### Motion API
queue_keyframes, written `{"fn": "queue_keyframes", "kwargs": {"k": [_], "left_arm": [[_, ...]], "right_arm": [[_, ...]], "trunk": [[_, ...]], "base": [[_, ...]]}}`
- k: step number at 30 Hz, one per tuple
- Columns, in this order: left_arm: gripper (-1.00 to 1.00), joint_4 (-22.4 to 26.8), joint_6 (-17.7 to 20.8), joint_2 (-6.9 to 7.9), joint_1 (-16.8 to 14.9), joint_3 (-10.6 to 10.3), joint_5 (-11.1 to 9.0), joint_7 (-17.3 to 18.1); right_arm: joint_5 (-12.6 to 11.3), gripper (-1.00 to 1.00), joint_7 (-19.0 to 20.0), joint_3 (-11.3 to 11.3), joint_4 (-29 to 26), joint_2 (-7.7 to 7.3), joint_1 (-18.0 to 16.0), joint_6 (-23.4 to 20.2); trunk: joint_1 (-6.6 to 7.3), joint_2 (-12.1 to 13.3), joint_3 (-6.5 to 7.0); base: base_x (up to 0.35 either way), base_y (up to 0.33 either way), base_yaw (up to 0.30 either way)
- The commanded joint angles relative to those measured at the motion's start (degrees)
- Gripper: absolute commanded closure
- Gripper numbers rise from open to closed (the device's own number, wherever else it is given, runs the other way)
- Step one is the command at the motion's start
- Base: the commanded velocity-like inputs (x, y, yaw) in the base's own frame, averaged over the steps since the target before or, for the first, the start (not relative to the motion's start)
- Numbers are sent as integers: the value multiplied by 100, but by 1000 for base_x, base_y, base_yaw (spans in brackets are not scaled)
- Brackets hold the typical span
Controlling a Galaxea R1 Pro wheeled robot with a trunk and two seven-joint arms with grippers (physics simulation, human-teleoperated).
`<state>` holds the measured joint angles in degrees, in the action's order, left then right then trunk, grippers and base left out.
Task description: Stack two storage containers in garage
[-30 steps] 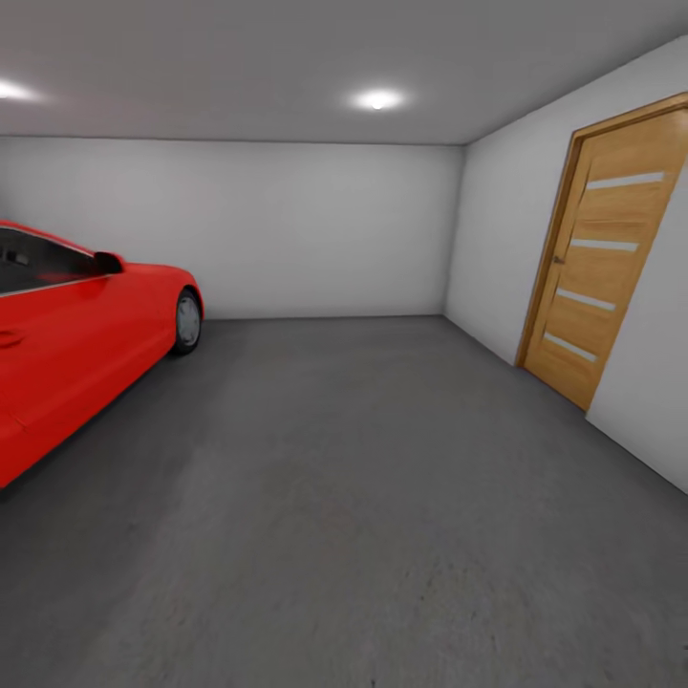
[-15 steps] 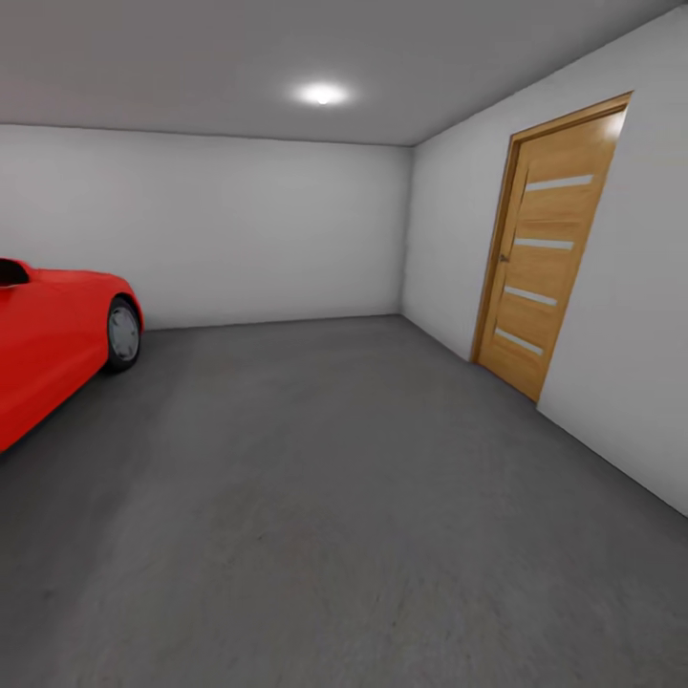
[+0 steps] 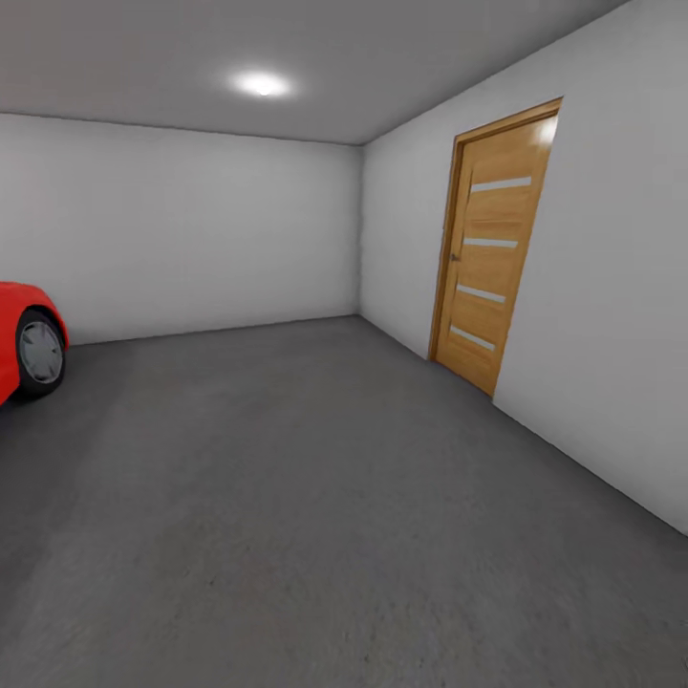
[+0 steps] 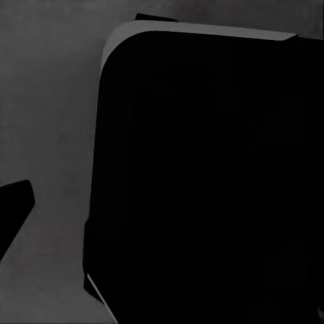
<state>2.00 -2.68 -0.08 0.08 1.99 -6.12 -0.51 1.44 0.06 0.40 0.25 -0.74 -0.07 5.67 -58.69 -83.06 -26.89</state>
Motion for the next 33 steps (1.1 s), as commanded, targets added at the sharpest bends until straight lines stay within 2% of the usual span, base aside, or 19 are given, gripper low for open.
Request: {"fn": "queue_keyframes", "kwargs": {"k": [1,24,33], "left_arm": [[-100,2,-13,-1,1,14,-46,-2],[-100,2,-14,1,1,12,-56,-2],[-100,2,28,-1,1,7,-56,-2]], "right_arm": [[15,-100,1,3,6,-2,-2,17],[15,-100,-6,9,11,10,-2,20],[69,-100,19,20,4,-15,-2,13]], "trunk": [[-3,-2,-4],[-3,-2,-4],[-3,-2,-4]], "base": [[322,0,-290],[322,0,-289],[322,0,-59]]}}
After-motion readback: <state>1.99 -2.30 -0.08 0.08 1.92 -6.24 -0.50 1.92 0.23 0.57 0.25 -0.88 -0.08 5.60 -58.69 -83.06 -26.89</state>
